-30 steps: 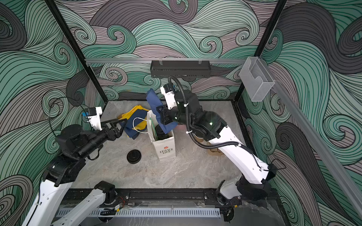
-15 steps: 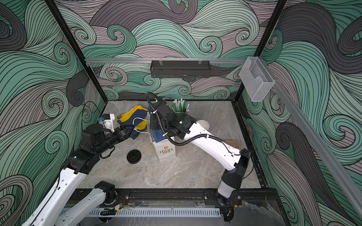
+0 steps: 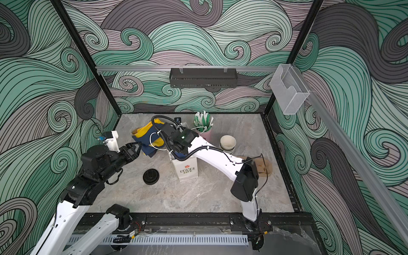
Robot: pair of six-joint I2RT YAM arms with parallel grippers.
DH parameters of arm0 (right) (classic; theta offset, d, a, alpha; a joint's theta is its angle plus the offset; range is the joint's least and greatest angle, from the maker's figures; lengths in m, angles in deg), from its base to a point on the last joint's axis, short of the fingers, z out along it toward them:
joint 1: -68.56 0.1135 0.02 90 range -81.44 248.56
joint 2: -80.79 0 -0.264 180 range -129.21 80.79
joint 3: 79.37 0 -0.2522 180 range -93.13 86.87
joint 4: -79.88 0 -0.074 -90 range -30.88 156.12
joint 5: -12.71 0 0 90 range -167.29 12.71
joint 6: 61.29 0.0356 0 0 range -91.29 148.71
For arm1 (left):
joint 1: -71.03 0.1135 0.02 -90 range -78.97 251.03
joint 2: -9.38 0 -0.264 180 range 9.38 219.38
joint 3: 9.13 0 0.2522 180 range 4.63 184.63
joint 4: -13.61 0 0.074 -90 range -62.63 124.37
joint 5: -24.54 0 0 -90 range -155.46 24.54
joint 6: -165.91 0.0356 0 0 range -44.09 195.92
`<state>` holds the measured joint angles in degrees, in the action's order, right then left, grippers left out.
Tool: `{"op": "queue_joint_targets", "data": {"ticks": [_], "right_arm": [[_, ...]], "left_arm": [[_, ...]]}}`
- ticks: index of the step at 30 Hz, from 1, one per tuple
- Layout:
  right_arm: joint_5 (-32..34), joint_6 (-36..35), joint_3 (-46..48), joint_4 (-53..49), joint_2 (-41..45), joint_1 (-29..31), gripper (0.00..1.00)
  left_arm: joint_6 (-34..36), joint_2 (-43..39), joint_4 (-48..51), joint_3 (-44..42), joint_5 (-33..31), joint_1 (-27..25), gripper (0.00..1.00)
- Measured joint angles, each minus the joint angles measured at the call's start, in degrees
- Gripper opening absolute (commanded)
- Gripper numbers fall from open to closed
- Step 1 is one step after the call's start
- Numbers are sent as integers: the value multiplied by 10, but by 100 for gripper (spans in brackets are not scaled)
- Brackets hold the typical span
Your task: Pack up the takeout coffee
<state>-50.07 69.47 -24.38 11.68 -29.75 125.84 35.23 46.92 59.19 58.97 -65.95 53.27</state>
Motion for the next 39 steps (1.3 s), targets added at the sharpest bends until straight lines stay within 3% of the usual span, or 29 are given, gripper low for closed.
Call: {"op": "queue_joint_targets", "data": {"ticks": [5,12,15,19,23,30,39], "right_arm": [[1,-3,-3,-11,-7,0,38],[-1,-24,-27,-17,6,0,61],[-5,-43,-32,-19,33,0,61],[-12,-74,-33,-20,88,0,49],[-33,-96,-36,-20,126,-2,45],[-71,-122,-36,-20,134,-18,43],[-78,-153,-36,-19,136,-52,43]], "left_arm": [[1,-12,32,14,-45,0,53],[-30,11,92,22,-86,0,55],[-47,31,112,28,-97,0,56],[-71,64,119,29,-97,1,56],[-103,98,106,23,-77,12,55],[-182,199,73,14,1,83,48],[-230,356,-25,14,61,146,48]]}}
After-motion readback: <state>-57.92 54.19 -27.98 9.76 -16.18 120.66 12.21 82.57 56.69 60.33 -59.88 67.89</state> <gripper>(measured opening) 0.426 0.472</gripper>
